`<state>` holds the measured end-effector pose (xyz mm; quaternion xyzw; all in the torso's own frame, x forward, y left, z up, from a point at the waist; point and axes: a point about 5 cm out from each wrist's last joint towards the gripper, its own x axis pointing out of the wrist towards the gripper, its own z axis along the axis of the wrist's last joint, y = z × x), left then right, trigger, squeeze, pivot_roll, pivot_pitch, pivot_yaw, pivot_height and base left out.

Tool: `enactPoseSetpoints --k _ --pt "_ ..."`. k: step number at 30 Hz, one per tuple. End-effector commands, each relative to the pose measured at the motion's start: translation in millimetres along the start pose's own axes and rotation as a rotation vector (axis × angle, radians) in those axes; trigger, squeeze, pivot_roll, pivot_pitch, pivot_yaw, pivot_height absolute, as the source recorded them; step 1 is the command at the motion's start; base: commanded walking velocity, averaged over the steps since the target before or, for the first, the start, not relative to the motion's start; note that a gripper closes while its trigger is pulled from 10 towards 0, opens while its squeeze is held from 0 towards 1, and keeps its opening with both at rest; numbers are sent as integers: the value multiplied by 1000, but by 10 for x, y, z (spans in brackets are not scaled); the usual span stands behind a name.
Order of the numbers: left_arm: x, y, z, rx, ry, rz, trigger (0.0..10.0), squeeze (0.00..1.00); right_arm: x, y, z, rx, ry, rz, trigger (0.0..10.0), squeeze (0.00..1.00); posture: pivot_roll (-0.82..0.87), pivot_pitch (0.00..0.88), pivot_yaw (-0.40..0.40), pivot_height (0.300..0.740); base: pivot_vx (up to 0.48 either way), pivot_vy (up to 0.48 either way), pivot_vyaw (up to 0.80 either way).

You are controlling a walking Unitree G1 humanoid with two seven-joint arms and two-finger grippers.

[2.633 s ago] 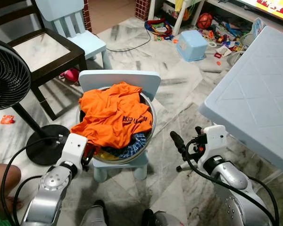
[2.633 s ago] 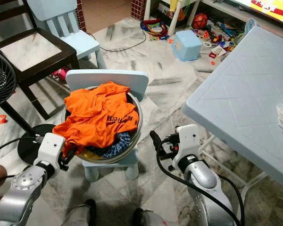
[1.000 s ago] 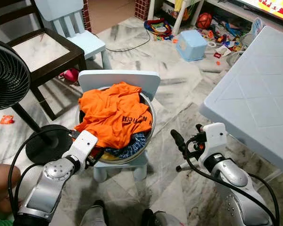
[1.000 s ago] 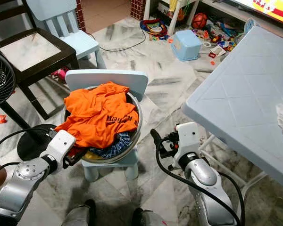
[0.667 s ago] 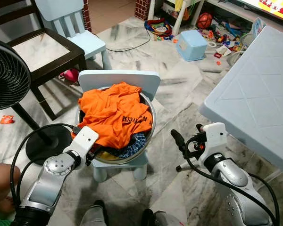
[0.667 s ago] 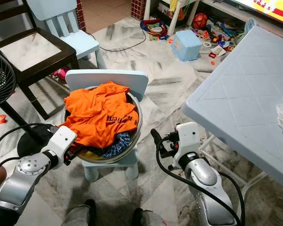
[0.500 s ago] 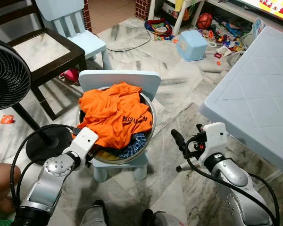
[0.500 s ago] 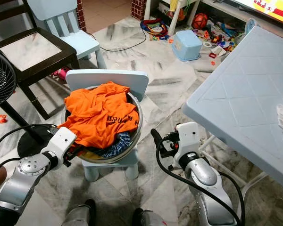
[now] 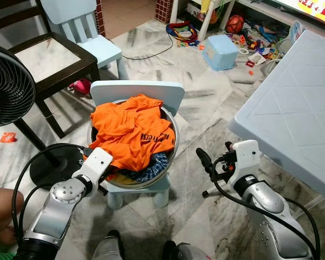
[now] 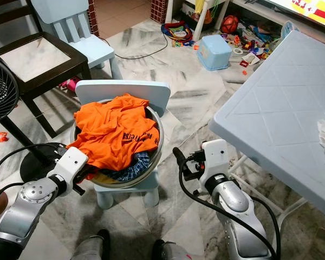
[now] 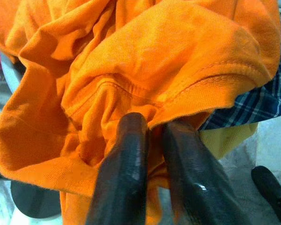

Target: Hang hanger

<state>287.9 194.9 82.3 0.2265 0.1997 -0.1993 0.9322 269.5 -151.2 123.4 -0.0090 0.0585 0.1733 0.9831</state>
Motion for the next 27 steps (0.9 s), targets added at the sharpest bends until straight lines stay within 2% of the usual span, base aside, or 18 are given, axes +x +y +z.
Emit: enactPoseSetpoints --k 1,4,5,8,12,17,18,21,24,25,26,27 --pt "3 12 -68 -20 16 15 0 0 -35 -8 -26 -10 10 -3 10000 0 31 186 -112 740 0 0 0" --pt "-7 125 -64 -52 2 86 0 0 -32 -16 -36 -12 10 -17 10000 0 38 185 -113 740 0 0 0" --pt "-14 229 -47 -72 -16 167 0 0 -28 -15 -45 -10 13 -14 10000 0 41 188 -113 740 0 0 0" --pt "-31 341 -20 -92 -39 246 0 0 -24 -11 -50 -7 15 -7 10000 0 44 186 -115 740 0 0 0" --pt "-44 378 -25 -129 -47 268 0 0 -17 -9 -51 -6 15 -6 10000 0 46 185 -116 740 0 0 0" --pt "-28 323 4 -182 -91 272 0 0 -16 -8 -53 -6 14 -6 10000 0 42 184 -116 740 0 0 0" --pt "-23 365 24 -216 -111 309 0 0 -20 -8 -53 -6 13 -9 10000 0 36 183 -114 740 0 0 0" --pt "-11 487 52 -227 -117 349 0 0 -28 -11 -50 -4 12 -14 10000 0 35 183 -114 740 0 0 0" --pt "132 637 110 -211 -82 346 0 0 -46 -10 -84 -6 24 -15 10000 0 40 184 -115 740 0 0 0" --pt "164 645 155 -211 -95 346 0 0 -48 -2 -91 -6 27 -13 10000 0 39 184 -115 740 0 0 0" --pt "233 666 281 -256 -139 361 0 0 -50 20 -95 -7 28 -9 10000 0 31 183 -114 740 0 0 0" --pt "233 666 281 -256 -139 361 0 0 -50 20 -95 -7 28 -9 10000 0 31 183 -114 740 0 0 0"
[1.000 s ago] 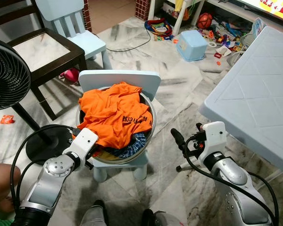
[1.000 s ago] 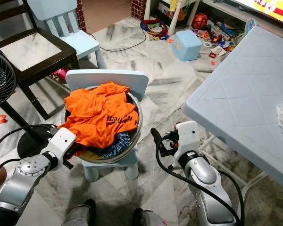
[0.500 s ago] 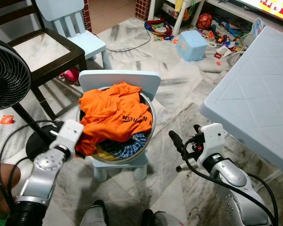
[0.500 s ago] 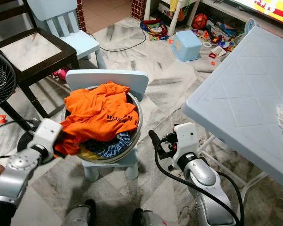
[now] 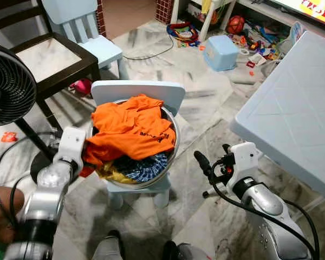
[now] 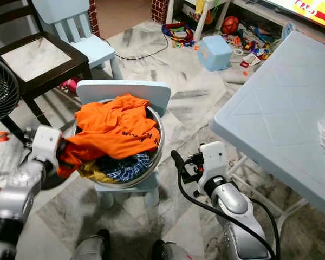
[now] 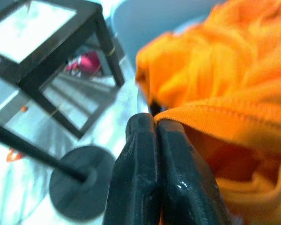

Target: Hang hanger

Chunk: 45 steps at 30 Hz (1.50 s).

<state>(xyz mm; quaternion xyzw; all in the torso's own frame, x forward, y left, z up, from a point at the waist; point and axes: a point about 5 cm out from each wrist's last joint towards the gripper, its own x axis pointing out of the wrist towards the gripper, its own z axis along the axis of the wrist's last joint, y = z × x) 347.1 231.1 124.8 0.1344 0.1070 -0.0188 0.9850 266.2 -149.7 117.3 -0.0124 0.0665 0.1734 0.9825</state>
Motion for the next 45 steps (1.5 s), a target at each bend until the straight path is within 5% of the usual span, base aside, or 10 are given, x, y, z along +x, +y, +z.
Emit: enactPoseSetpoints --k 1,6,13,21,23,24,33,37,40,45 --pt "38 -59 -27 -48 6 5 0 0 -32 4 -31 -3 11 -8 10000 0 29 182 -114 740 0 0 0" --pt "154 -101 375 303 -172 103 0 0 -46 8 -19 -3 8 -11 10000 0 16 178 -107 740 0 0 0" --pt "198 66 492 -70 -225 182 0 0 -63 -22 -20 -5 8 -32 10000 0 20 184 -106 740 0 0 0" --pt "289 -248 268 0 -68 -10 4510 0 -35 8 -26 -4 8 -27 10000 0 28 184 -109 740 0 0 0" --pt "289 -418 194 -3 -43 -85 3725 0 -34 13 -26 -5 8 -27 10000 0 21 184 -108 740 0 0 0" --pt "277 -640 102 -6 -7 -175 392 0 -38 16 -24 -6 9 -28 10000 0 17 184 -109 740 0 0 0" --pt "191 -1269 -22 -7 76 -491 0 0 -66 10 -39 -8 15 -38 10000 0 10 180 -103 740 0 0 0" --pt "156 -1320 -81 -30 103 -539 0 0 -55 25 -37 -6 13 -39 10000 0 12 179 -102 740 0 0 0" --pt "134 -1255 -156 -28 126 -548 3843 0 -57 34 -43 -5 14 -37 10000 0 14 178 -105 740 0 0 0" --pt "111 -1094 -260 -7 143 -499 2667 0 -56 22 -47 -9 14 -37 10000 0 17 173 -107 740 0 0 0"
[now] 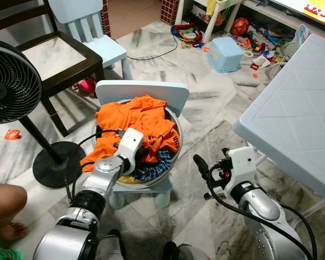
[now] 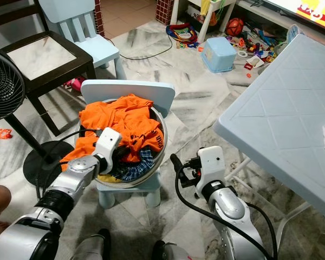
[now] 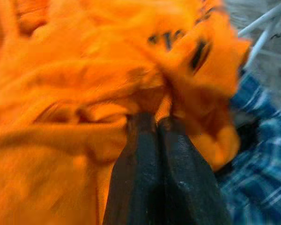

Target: Hang hanger

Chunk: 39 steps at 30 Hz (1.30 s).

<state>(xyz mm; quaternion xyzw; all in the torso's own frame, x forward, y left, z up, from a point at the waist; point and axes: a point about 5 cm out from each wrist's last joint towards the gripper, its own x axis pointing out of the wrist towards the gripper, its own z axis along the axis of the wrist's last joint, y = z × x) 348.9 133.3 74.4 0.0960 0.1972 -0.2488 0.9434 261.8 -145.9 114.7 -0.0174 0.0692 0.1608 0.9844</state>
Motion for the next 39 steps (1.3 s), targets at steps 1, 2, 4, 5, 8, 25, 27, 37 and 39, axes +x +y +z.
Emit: enactPoseSetpoints --k 1,2,4,5,8,25,27,37,39 --pt "-32 10 -81 25 31 4 8902 0 -25 -33 -15 -3 6 -12 10000 0 17 172 -107 740 0 0 0" --pt "-43 24 -89 37 36 10 8902 0 -22 -35 -13 -3 6 -13 10000 0 19 172 -108 740 0 0 0" --pt "-70 62 -104 46 38 13 10000 0 -18 -34 -11 -3 5 -12 10000 0 20 171 -109 740 0 0 0" --pt "-84 69 -98 33 30 8 10000 749 -18 -31 -10 -3 5 -10 10000 0 20 170 -111 740 0 0 0" --pt "-149 145 0 128 -29 69 10000 1000 -18 -19 -16 -1 7 -4 10000 0 24 170 -114 740 0 0 0" --pt "-697 58 122 272 -159 97 10000 1000 25 -64 -3 41 11 -5 10000 0 55 177 -106 740 0 0 0" --pt "-765 14 99 265 -166 101 10000 1000 30 -57 -10 44 14 1 10000 0 67 179 -107 740 0 0 0" --pt "-1104 -255 -50 134 -125 206 10000 1000 44 -5 -52 49 27 22 10000 0 100 186 -102 740 0 0 0" --pt "-1143 -304 -137 178 -81 185 10000 1000 51 2 -55 50 28 23 10000 0 101 186 -102 740 0 0 0"
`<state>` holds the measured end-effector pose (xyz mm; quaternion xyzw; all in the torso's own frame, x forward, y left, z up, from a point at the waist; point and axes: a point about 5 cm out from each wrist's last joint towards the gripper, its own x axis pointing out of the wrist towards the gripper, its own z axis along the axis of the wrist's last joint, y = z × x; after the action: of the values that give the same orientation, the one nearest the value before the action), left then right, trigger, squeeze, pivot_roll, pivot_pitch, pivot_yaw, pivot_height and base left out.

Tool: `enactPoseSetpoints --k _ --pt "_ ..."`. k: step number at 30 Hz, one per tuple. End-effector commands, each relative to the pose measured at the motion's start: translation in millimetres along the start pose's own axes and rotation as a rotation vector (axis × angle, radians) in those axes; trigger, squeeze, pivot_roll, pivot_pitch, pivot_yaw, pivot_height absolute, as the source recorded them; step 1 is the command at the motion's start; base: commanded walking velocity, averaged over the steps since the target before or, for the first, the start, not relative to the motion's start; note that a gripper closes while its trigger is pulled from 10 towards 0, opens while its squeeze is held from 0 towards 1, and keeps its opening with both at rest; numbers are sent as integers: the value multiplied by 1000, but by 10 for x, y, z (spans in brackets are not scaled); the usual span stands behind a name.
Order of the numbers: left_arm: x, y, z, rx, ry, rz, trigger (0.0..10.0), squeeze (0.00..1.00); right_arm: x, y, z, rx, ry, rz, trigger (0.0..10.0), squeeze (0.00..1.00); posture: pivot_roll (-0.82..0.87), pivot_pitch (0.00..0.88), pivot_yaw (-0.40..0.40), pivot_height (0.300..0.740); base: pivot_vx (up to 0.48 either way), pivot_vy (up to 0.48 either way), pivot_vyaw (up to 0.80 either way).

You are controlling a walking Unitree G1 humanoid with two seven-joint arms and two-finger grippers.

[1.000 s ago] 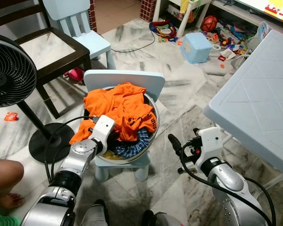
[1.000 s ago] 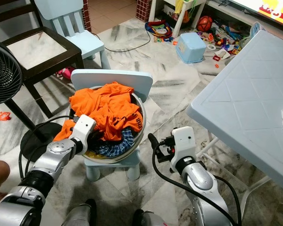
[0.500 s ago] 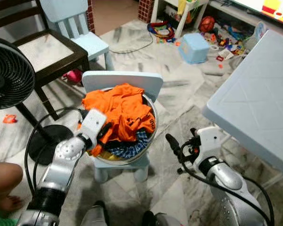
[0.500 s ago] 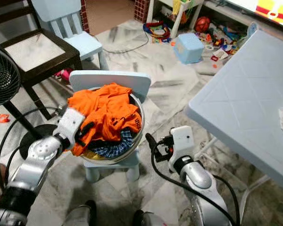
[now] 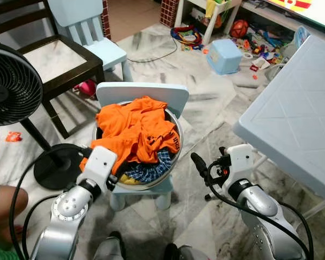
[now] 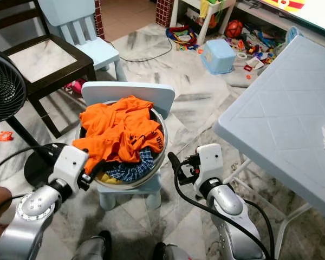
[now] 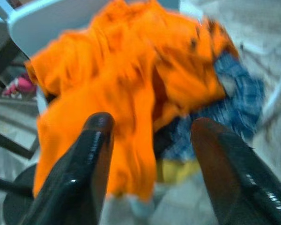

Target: Hang hanger

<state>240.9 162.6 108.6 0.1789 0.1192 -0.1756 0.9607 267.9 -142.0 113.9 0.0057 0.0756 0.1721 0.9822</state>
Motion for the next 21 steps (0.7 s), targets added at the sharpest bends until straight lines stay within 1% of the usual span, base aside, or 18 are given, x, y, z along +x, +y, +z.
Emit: enactPoseSetpoints --k 1,5,6,8,10,11,12,13,15,17,19,21 --pt "-76 -39 -51 39 36 -19 10000 1000 -11 -7 -55 4 21 -3 10000 0 101 188 -102 740 0 0 0" --pt "-214 55 -145 185 78 -73 10000 1000 -8 -8 -54 4 20 0 10000 0 108 188 -104 740 0 0 0" --pt "-263 74 -165 242 96 -112 10000 1000 -11 -14 -59 4 22 0 10000 0 111 188 -102 740 0 0 0" --pt "-328 109 -180 321 120 -161 10000 1000 -11 -21 -65 3 23 1 10000 0 112 188 -101 740 0 0 0" --pt "-372 184 -205 443 140 -256 10000 1000 0 -23 -64 5 21 0 10000 0 117 186 -96 740 0 0 0" --pt "-372 184 -205 443 140 -256 10000 1000 0 -23 -64 5 21 0 10000 0 117 186 -96 740 0 0 0" --pt "-351 230 -223 511 140 -293 10000 1000 7 -13 -67 11 20 1 10000 0 114 185 -95 740 0 0 0" --pt "-351 230 -223 511 140 -293 10000 1000 7 -13 -67 11 20 1 10000 0 114 185 -95 740 0 0 0" --pt "-313 270 -244 588 148 -347 10000 1000 7 15 -69 15 21 7 10000 0 111 185 -95 740 0 0 0" --pt "-287 298 -255 629 158 -383 10000 1000 3 29 -70 18 21 11 10000 0 107 185 -95 740 0 0 0" --pt "-266 338 -296 674 183 -458 10000 1000 -17 20 -83 19 26 10 10000 0 103 187 -96 740 0 0 0" --pt "-245 359 -301 690 188 -487 10000 1000 -21 6 -88 18 29 7 10000 0 102 188 -95 740 0 0 0"
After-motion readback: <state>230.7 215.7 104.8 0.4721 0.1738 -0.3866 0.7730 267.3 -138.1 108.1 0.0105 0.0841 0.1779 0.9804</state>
